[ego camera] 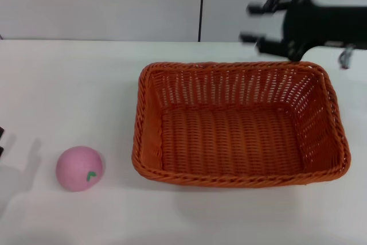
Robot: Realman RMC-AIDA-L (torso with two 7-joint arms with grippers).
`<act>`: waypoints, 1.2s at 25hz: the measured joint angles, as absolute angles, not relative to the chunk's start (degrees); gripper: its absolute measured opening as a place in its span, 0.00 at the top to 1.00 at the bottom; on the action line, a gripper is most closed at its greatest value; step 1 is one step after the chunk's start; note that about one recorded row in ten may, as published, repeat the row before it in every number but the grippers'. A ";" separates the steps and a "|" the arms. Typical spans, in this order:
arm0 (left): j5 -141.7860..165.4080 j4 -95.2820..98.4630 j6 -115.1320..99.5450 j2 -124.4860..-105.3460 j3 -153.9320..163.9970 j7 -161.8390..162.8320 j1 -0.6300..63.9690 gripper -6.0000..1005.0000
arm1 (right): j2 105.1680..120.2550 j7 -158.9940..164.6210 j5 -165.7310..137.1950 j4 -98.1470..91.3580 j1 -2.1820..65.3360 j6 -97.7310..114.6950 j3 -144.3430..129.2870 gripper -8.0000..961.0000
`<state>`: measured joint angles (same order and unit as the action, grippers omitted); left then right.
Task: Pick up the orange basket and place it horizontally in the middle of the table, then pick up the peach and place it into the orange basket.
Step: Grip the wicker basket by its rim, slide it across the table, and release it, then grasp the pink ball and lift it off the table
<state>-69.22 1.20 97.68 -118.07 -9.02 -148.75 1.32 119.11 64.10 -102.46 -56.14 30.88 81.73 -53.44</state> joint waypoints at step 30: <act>-52.93 14.64 87.91 -118.43 7.44 -135.95 11.25 0.48 | 118.79 58.20 -68.36 -35.00 10.03 95.77 -49.08 0.49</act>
